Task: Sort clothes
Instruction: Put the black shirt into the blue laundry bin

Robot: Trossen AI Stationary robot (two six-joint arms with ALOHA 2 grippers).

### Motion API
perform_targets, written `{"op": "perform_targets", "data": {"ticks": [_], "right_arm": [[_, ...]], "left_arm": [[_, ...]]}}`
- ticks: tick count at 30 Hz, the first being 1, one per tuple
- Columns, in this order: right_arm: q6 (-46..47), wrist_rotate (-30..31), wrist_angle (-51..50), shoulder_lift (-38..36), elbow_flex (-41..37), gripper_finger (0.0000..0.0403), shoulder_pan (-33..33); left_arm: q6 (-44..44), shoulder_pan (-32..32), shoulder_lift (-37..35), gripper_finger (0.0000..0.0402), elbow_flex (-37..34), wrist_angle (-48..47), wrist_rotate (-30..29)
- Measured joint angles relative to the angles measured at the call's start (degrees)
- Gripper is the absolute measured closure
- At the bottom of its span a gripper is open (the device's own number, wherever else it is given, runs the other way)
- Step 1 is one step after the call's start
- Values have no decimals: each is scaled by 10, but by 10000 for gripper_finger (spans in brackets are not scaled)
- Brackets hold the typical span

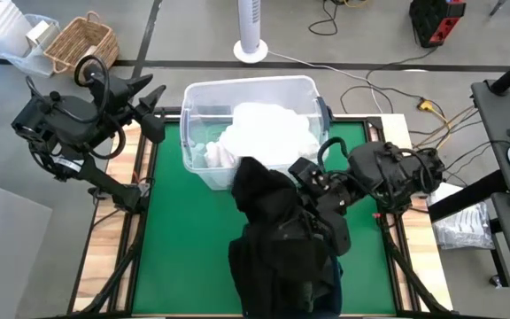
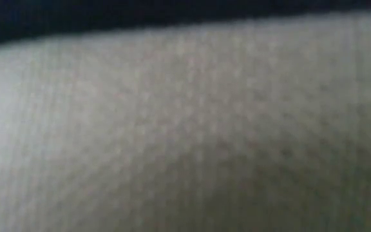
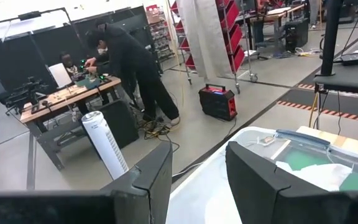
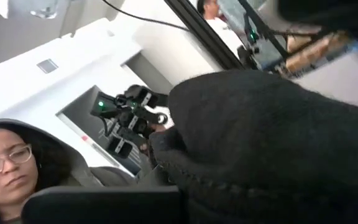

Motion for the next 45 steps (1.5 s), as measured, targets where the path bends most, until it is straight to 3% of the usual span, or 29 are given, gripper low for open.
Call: {"op": "perform_targets", "data": {"ticks": [12,24,37,45], "right_arm": [[50,-22,-127,-49,1,390,10],[76,-19,-361,-68,1,390,39],[19,-4,-362,-31,1,390,37],[-87,-5,-377,-2,0,390,16]], "left_arm": [[-9,0,1,271,0,-19,0],[-25,0,1,271,0,-33,0],[-31,0,2,271,0,-34,0],[-35,0,2,271,0,-34,0]]}}
